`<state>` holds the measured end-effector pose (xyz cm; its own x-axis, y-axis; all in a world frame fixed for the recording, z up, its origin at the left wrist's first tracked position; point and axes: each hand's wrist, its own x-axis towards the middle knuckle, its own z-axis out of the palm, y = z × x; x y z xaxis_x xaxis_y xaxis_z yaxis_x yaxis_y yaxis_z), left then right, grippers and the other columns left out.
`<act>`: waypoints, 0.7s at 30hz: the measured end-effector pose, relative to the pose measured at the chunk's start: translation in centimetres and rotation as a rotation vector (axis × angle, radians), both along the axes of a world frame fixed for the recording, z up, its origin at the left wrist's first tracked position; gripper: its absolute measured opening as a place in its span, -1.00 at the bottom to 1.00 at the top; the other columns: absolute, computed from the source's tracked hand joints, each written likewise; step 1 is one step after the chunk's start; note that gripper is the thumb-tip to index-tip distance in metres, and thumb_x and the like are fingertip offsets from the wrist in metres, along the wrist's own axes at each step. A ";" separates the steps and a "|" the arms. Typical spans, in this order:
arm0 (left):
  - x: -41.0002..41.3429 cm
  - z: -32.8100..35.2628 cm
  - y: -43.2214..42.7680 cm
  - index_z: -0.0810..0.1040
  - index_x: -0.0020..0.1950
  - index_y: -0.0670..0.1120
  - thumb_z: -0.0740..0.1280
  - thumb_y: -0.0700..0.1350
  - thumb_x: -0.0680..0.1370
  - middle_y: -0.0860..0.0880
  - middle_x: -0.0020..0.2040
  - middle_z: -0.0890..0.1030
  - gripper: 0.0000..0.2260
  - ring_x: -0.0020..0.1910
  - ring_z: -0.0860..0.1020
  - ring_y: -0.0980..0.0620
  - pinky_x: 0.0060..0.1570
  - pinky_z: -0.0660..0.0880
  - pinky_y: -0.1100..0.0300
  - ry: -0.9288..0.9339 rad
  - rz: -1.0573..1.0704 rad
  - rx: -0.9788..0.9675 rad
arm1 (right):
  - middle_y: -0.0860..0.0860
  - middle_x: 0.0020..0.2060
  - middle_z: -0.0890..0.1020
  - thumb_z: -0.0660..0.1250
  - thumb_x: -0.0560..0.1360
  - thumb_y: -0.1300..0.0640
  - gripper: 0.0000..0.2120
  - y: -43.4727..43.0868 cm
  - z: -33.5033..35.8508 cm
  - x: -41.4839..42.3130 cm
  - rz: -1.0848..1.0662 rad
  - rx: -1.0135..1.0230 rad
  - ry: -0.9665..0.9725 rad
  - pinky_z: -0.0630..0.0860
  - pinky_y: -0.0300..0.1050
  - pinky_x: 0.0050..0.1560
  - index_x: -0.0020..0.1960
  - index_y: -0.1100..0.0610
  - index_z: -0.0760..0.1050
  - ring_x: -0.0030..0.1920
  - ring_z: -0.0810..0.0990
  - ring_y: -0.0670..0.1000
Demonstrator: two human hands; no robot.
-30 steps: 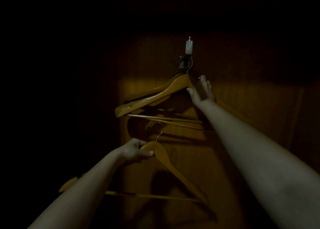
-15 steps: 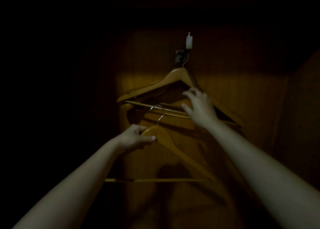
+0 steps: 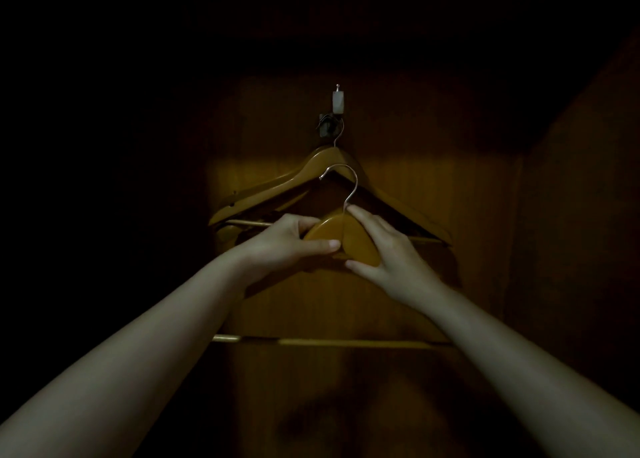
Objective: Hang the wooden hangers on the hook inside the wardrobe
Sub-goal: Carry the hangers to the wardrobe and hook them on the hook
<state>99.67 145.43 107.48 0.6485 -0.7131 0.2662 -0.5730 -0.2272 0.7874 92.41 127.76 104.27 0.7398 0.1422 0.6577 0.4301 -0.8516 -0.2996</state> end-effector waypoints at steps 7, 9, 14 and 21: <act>0.7 1.0 -3.0 0.22 0.43 0.04 0.42 -0.06 0.44 -0.03 0.25 0.50 -0.38 0.12 0.54 0.05 0.07 0.56 0.08 -0.611 0.216 0.247 | 0.06 0.43 0.32 0.39 0.45 0.23 -0.21 -3.9 1.6 0.6 -0.014 0.074 -0.092 0.29 -0.22 0.35 0.52 0.06 0.02 0.40 0.33 0.01; 1.2 1.5 -3.5 0.11 0.46 0.10 0.41 -0.07 0.45 -0.02 0.30 0.45 -0.31 0.18 0.50 0.00 0.13 0.53 -0.03 -0.710 0.268 0.291 | 0.11 0.37 0.40 0.40 0.45 0.23 -0.19 -5.0 2.7 1.5 -0.033 0.114 -0.089 0.42 -0.25 0.23 0.52 0.06 -0.02 0.24 0.48 -0.01; 3.6 3.9 -4.8 0.26 0.40 0.05 0.28 -0.07 0.54 -0.04 0.25 0.49 -0.55 0.15 0.50 -0.02 0.08 0.50 0.04 -0.874 0.432 0.254 | 0.14 0.28 0.44 0.36 0.47 0.19 -0.17 -6.1 6.2 4.6 -0.083 0.122 -0.068 0.37 -0.36 -0.15 0.53 0.01 -0.10 -0.15 0.40 -0.23; 7.9 6.8 -5.3 0.12 0.49 0.05 0.24 -0.06 0.55 -0.05 0.43 0.30 -0.46 0.32 0.39 -0.06 0.22 0.45 0.00 -0.838 0.577 0.306 | 0.10 0.29 0.44 0.33 0.45 0.31 -0.22 -6.0 11.0 9.4 -0.058 0.065 -0.082 0.53 -0.05 0.07 0.52 0.01 0.01 0.09 0.53 0.07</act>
